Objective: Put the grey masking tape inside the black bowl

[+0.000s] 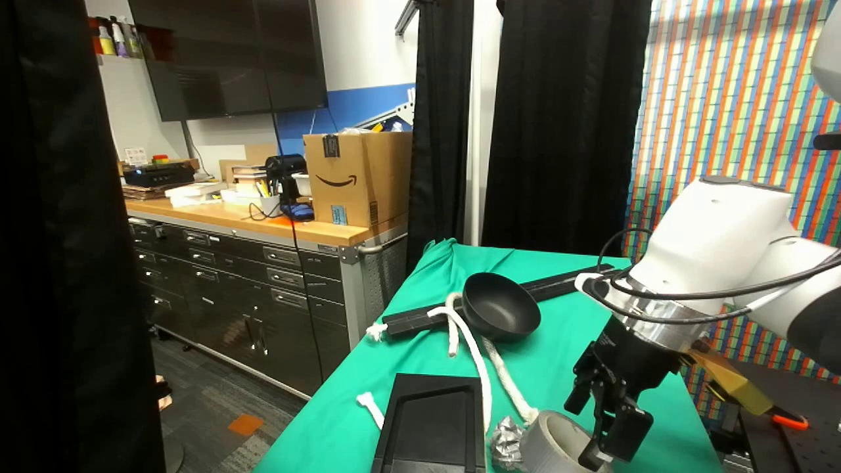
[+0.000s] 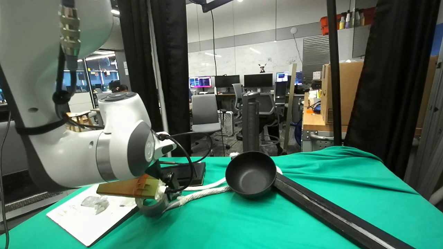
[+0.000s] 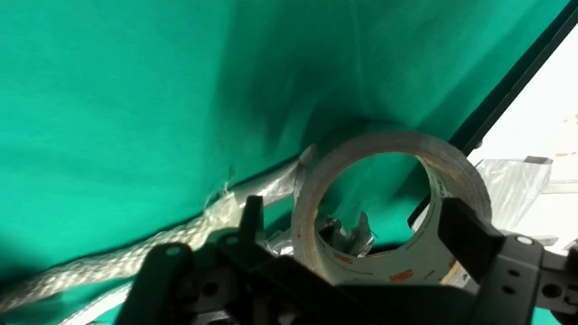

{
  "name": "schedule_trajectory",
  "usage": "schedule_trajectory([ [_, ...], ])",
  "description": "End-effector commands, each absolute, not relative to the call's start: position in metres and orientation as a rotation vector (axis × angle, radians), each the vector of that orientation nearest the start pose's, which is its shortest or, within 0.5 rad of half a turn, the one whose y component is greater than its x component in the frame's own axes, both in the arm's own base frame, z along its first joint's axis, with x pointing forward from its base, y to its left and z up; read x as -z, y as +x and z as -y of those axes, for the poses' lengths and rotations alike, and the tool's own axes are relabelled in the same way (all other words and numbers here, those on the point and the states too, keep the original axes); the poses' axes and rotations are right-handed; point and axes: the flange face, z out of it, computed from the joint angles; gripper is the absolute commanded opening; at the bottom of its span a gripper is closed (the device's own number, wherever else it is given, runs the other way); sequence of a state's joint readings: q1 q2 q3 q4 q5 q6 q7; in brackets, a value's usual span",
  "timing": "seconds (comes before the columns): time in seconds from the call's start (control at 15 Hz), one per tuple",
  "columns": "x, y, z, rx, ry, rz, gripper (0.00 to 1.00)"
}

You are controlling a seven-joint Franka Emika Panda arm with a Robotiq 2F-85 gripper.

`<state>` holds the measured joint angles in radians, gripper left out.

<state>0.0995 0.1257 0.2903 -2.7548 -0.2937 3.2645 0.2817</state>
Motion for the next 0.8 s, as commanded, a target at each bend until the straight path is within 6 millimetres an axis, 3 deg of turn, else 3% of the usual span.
schedule_trajectory([
  [0.0,-0.2256,0.3851,-0.1899,0.57,-2.89,0.566,1.0],
  [0.2,-0.2261,0.3883,-0.1896,0.581,-2.889,0.554,1.0],
  [0.27,-0.2262,0.3889,-0.189,0.597,-2.881,0.562,0.75],
  [0.4,-0.2267,0.3904,-0.189,0.599,-2.881,0.563,0.68],
  [0.73,-0.2259,0.3911,-0.1889,0.603,-2.879,0.574,0.28],
])
